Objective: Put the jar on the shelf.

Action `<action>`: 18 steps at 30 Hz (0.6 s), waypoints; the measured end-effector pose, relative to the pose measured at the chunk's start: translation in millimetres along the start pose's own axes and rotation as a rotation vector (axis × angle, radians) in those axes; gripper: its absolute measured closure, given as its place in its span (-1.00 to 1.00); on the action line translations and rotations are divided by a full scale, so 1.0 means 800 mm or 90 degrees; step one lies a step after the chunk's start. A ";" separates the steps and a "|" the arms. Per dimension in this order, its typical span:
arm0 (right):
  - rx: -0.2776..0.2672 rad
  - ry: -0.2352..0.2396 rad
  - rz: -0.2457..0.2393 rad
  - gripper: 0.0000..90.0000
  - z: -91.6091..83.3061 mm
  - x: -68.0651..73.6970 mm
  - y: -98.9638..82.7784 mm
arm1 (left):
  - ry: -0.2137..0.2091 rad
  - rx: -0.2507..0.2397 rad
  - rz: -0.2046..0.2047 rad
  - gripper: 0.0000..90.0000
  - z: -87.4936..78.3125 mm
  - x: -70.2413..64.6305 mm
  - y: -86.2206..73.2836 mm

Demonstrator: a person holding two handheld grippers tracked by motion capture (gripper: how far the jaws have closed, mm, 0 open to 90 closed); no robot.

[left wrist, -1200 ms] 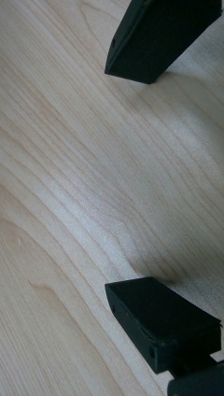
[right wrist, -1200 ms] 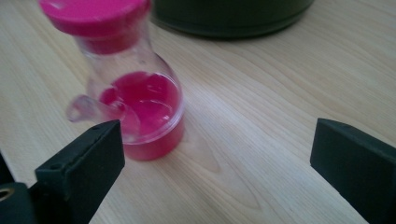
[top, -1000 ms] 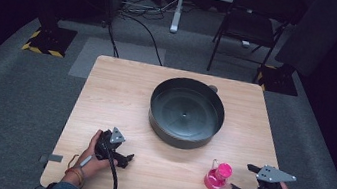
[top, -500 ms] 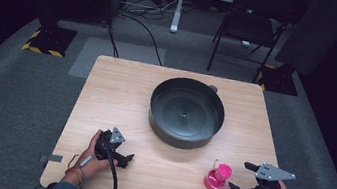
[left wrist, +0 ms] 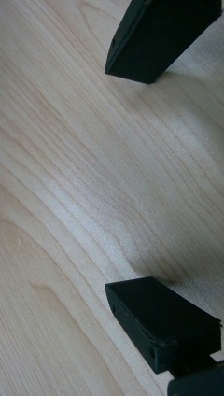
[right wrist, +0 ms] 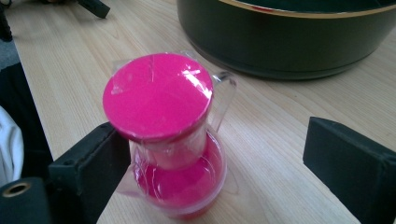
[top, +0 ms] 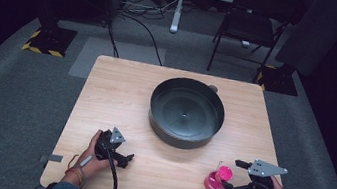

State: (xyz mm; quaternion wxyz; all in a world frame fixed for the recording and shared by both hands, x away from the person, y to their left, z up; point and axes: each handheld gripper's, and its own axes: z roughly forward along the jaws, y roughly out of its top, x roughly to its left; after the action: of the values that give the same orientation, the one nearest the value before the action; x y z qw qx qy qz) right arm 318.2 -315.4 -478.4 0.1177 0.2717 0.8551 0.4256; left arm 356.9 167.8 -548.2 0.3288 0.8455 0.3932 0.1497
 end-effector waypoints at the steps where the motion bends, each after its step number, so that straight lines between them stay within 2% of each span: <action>1: 0.000 0.011 -0.001 -0.77 0.004 0.000 0.001 | 0.000 0.000 0.000 -1.00 0.000 0.000 0.000; 7: -0.002 0.016 0.002 -0.65 0.012 -0.002 0.003 | 0.000 0.000 0.000 -1.00 0.000 0.000 0.000; 8: -0.007 0.025 0.003 -0.51 0.012 -0.002 0.004 | 0.000 0.000 0.000 -1.00 0.000 0.000 0.000; 10: -0.007 0.020 -0.007 -0.40 0.013 -0.001 0.004 | 0.000 0.000 0.000 -1.00 0.000 0.000 0.000; 13: -0.008 0.023 -0.012 -0.32 0.013 -0.001 0.005 | 0.000 0.000 0.000 -1.00 0.000 0.000 0.000; 15: -0.012 0.026 -0.017 -0.23 0.013 0.000 0.005 | 0.000 0.000 0.000 -1.00 0.000 0.000 0.000; 16: -0.016 0.019 -0.023 -0.09 0.013 0.001 0.005 | 0.000 0.000 0.000 -1.00 0.000 0.000 0.000; 18: -0.019 0.018 -0.028 -0.04 0.013 0.001 0.005 | 0.000 0.000 0.000 -1.00 0.000 0.000 0.000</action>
State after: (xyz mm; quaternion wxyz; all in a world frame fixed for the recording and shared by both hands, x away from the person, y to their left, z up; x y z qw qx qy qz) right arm 323.5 -306.1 -481.3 0.1190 0.2448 0.8558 0.4398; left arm 356.9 167.8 -548.2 0.3288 0.8455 0.3932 0.1496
